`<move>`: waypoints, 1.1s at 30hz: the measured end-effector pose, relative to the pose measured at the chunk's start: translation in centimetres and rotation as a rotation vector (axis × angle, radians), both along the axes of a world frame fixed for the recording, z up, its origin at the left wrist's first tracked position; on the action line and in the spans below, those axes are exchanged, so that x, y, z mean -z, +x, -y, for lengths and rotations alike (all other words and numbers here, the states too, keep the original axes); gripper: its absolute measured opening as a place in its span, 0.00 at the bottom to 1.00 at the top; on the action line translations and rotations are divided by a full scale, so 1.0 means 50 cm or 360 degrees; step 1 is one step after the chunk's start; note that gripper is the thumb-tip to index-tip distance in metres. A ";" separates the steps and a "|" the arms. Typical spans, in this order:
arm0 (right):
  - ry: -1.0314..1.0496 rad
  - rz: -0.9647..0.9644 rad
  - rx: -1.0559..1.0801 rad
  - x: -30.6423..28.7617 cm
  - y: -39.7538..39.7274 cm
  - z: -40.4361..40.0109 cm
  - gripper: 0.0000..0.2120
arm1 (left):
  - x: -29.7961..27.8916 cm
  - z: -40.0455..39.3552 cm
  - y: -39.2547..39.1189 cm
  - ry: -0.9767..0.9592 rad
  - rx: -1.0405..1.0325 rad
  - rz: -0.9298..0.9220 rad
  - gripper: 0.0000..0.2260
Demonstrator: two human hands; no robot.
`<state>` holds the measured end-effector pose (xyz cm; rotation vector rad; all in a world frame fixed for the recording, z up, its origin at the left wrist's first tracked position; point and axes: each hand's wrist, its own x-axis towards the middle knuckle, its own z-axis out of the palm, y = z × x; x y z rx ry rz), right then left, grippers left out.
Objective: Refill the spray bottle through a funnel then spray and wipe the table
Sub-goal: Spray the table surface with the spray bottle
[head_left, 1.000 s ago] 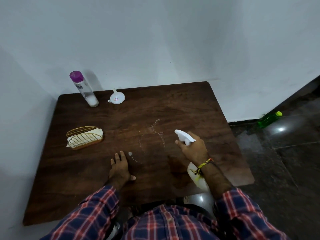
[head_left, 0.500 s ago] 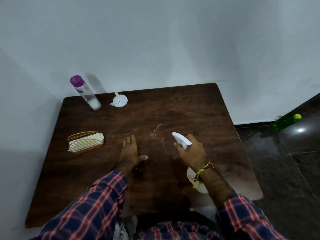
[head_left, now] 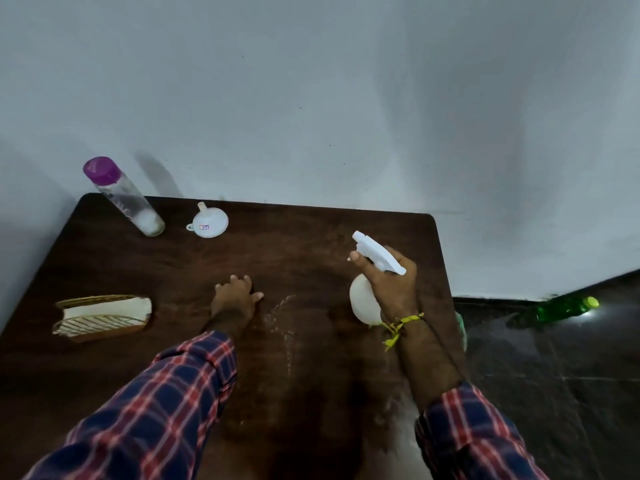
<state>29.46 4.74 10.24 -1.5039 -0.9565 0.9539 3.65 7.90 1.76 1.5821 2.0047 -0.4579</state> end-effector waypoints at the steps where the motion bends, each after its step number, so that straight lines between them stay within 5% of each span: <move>1: -0.0009 -0.0020 0.0011 0.005 0.003 -0.030 0.13 | -0.003 -0.007 0.003 0.0019 0.0012 -0.0038 0.24; 12: -0.0076 -0.0127 -0.0059 0.049 0.005 -0.321 0.10 | 0.012 -0.029 -0.009 0.0077 -0.0076 -0.0048 0.20; 17: -0.0089 0.0096 -0.0139 0.080 0.002 -0.354 0.19 | 0.021 -0.029 -0.014 0.0045 -0.0071 -0.0023 0.24; 20: -0.0170 0.0415 0.0099 0.114 0.000 -0.334 0.29 | 0.023 -0.030 -0.016 -0.0028 -0.0044 -0.0037 0.27; 24: 0.0019 0.0356 0.0260 0.127 -0.007 -0.317 0.20 | 0.028 -0.026 -0.020 -0.0069 -0.0046 -0.0026 0.29; 33: 0.0167 0.0601 -0.0382 0.123 0.016 -0.339 0.14 | 0.022 -0.034 -0.017 -0.0138 -0.0065 -0.0051 0.30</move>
